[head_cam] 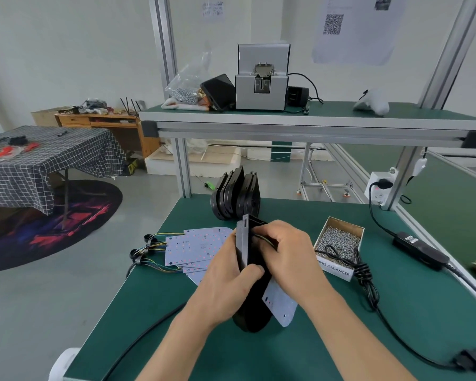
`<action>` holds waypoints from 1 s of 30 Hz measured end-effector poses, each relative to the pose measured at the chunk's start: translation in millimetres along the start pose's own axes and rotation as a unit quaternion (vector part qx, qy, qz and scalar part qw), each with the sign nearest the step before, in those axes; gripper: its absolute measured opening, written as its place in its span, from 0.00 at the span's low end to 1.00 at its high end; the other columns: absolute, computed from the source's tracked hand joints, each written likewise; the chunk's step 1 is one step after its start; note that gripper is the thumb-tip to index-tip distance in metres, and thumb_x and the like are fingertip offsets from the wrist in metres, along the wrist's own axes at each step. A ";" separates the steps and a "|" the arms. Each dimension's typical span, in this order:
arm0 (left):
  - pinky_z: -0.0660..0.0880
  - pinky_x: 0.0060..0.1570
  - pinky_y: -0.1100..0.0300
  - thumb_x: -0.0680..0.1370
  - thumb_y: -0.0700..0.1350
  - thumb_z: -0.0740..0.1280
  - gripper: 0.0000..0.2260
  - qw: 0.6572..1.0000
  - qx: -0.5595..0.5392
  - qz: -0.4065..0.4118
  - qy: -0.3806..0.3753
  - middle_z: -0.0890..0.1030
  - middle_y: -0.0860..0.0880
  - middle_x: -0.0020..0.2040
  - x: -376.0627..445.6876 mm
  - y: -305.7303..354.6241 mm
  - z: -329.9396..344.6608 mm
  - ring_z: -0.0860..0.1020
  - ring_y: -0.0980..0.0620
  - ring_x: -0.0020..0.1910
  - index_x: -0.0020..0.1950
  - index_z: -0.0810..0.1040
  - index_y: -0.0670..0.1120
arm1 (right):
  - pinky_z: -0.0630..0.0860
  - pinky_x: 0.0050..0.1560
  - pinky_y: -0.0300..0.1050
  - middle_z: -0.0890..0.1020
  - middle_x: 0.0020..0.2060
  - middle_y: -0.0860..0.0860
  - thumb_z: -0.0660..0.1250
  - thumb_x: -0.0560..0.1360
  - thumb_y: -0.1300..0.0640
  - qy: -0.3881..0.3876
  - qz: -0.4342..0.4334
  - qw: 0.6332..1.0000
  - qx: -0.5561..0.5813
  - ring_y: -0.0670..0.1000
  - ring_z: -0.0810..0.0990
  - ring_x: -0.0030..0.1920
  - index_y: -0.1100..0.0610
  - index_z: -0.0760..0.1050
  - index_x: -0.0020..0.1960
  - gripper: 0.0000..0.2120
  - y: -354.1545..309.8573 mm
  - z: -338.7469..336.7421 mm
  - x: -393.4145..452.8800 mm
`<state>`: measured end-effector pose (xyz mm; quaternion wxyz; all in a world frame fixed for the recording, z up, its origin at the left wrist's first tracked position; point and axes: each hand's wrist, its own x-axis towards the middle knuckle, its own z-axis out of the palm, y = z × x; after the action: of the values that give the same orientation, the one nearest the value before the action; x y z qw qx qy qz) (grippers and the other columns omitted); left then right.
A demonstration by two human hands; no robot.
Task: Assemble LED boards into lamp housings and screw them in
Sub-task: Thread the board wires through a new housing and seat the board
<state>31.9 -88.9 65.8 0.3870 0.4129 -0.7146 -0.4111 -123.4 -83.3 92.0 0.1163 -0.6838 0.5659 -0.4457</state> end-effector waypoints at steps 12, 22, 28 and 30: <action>0.74 0.64 0.50 0.69 0.48 0.62 0.37 1.000 -0.025 0.001 0.001 0.79 0.56 0.64 -1.3 4.0 12.2 0.76 0.54 0.63 0.80 0.60 0.56 | 0.66 0.63 0.57 0.82 0.37 0.44 0.72 0.78 0.51 0.122 0.033 0.980 -0.152 0.48 0.80 0.44 0.48 0.81 0.42 0.05 -0.7 10.2 -5.0; 0.74 0.48 0.56 0.67 0.45 0.64 0.22 0.996 -0.083 -0.034 0.011 0.78 0.57 0.49 2.0 -2.9 8.0 0.75 0.56 0.48 0.59 0.73 0.61 | 0.47 0.76 0.60 0.70 0.45 0.42 0.65 0.82 0.49 -0.053 0.060 0.993 -0.081 0.43 0.71 0.56 0.41 0.84 0.54 0.09 9.3 9.3 -5.9; 0.76 0.53 0.45 0.64 0.45 0.65 0.21 0.988 -0.142 -0.065 0.013 0.78 0.40 0.58 5.1 1.1 8.0 0.77 0.46 0.52 0.57 0.77 0.54 | 0.49 0.77 0.60 0.70 0.48 0.39 0.60 0.83 0.47 -0.053 0.030 0.990 -0.123 0.42 0.72 0.57 0.42 0.81 0.60 0.11 12.4 9.7 -12.7; 0.75 0.54 0.50 0.64 0.46 0.66 0.21 0.982 -0.177 -0.070 0.021 0.78 0.38 0.60 2.5 -2.0 4.7 0.77 0.49 0.52 0.56 0.79 0.51 | 0.65 0.70 0.50 0.76 0.49 0.38 0.63 0.81 0.47 0.027 0.009 0.999 -0.014 0.39 0.76 0.55 0.46 0.84 0.55 0.11 20.7 0.5 -16.0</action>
<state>27.3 -90.5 62.8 0.4387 0.3955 -0.5917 -0.5486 -136.3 -76.3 70.4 0.0954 -0.6680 0.5811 -0.4550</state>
